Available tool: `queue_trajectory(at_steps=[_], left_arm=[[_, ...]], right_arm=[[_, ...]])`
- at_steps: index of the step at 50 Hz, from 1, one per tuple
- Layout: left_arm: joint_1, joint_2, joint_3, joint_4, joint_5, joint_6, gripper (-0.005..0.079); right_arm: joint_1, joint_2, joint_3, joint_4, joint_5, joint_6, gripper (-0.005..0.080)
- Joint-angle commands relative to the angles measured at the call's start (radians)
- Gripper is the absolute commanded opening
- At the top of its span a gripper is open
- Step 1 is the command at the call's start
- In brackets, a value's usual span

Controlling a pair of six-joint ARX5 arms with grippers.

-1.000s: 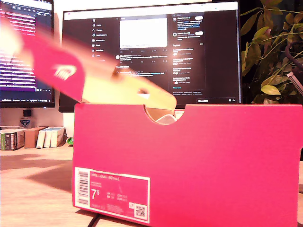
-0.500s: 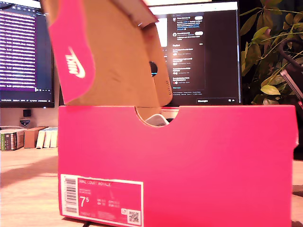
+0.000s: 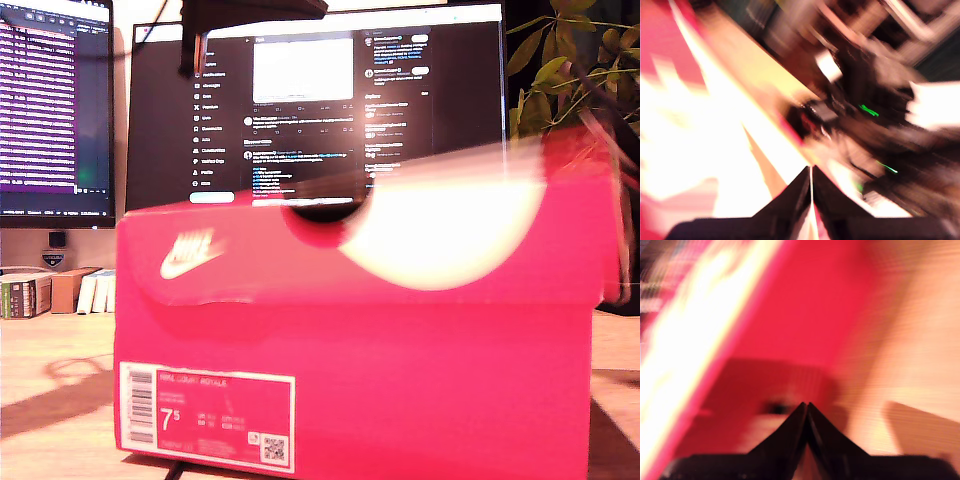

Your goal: Close the red shoebox by pushing the lid with your left arm and holding the box in place with your right arm

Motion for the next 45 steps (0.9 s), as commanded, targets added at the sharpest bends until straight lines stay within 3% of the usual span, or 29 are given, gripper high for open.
queue_trajectory(at_steps=[1,16,27,37,45], left_arm=[[0.001,-0.008,0.002,-0.010,-0.005,0.000,-0.0019],[0.031,-0.008,0.002,-0.032,-0.021,0.020,-0.0019],[0.044,-0.008,0.002,-0.044,-0.024,0.034,-0.0019],[0.045,-0.008,0.002,-0.054,-0.054,0.050,-0.0019],[0.046,-0.008,0.002,-0.059,-0.091,0.053,-0.0019]], right_arm=[[-0.012,-0.018,0.053,-0.017,-0.003,-0.027,-0.0012],[0.042,-0.022,0.216,-0.097,-0.168,0.002,-0.0012],[0.116,-0.013,0.224,-0.169,-0.154,-0.021,-0.0012],[0.185,0.012,0.224,-0.245,-0.037,-0.104,-0.0012],[0.214,0.085,0.223,-0.311,-0.016,-0.166,-0.0012]])
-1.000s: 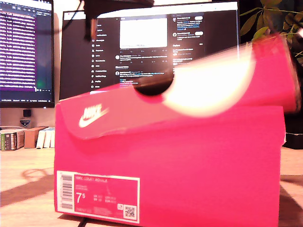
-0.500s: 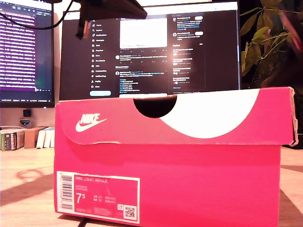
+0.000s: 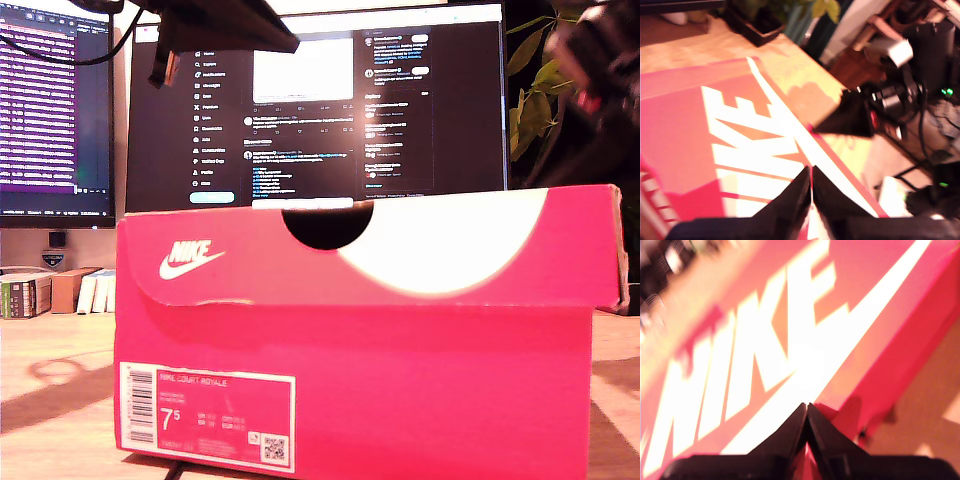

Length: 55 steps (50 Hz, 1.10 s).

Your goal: Close the red shoebox by pushing the lid with your left arm and holding the box in place with your right arm

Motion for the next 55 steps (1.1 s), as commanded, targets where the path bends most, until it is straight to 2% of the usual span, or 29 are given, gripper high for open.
queue_trajectory(at_steps=[1,7,8,16,21,41,55], left_arm=[[0.002,-0.008,0.002,-0.003,-0.012,0.011,-0.0019],[0.007,-0.008,0.002,-0.027,-0.055,0.021,-0.0019],[0.009,-0.009,0.002,-0.030,-0.065,0.054,-0.0019],[0.030,-0.050,0.002,-0.033,-0.144,0.104,-0.0019],[0.065,-0.084,0.002,-0.035,-0.183,0.121,-0.0019],[0.330,-0.173,-0.020,-0.048,-0.188,0.229,-0.0019],[0.488,-0.256,-0.068,-0.025,-0.152,0.239,-0.0019]], right_arm=[[0.013,0.054,-0.014,-0.038,0.022,-0.038,-0.0012],[0.017,0.086,-0.014,-0.025,0.042,-0.093,-0.0012],[0.017,0.083,-0.014,-0.014,0.041,-0.095,-0.0012],[-0.010,-0.009,-0.014,0.060,0.040,-0.089,-0.0012],[-0.035,-0.082,-0.014,0.084,0.084,-0.086,-0.0012],[-0.180,-0.352,-0.014,0.148,0.320,-0.104,-0.0012],[-0.280,-0.438,-0.015,0.138,0.341,-0.149,-0.0012]])
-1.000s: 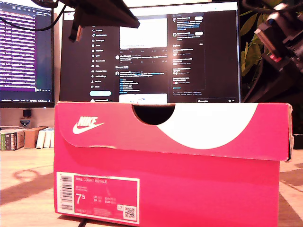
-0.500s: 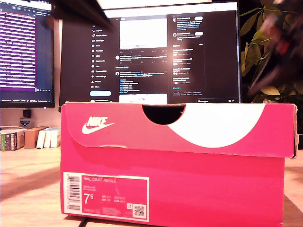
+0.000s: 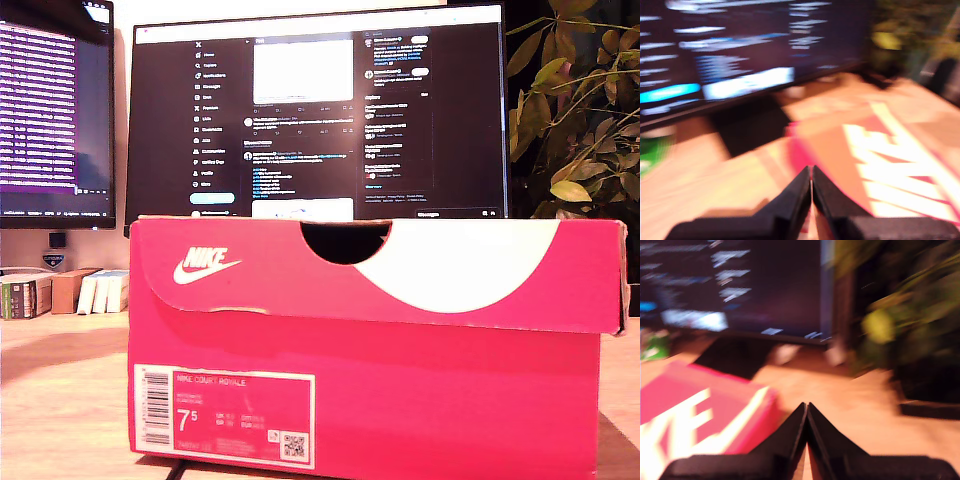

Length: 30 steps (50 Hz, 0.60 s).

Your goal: Close the red shoebox by pushing the lid with your left arm and holding the box in place with your right arm

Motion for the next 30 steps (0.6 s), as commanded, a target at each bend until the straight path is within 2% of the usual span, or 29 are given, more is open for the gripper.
queue_trajectory(at_steps=[1,9,19,30], left_arm=[[0.016,-0.042,-0.044,0.022,0.012,0.007,-0.0019],[0.062,-0.121,-0.140,0.078,0.008,-0.013,-0.0019],[0.063,-0.232,-0.260,0.134,-0.003,-0.023,-0.0019],[0.062,-0.355,-0.386,0.190,-0.027,-0.064,-0.0019]], right_arm=[[-0.014,-0.018,-0.014,0.004,0.000,-0.008,-0.0012],[-0.028,-0.053,-0.016,0.017,0.001,-0.007,-0.0012],[-0.031,-0.115,-0.027,0.010,-0.001,0.015,-0.0012],[-0.012,-0.231,-0.116,0.014,0.010,0.080,-0.0012]])
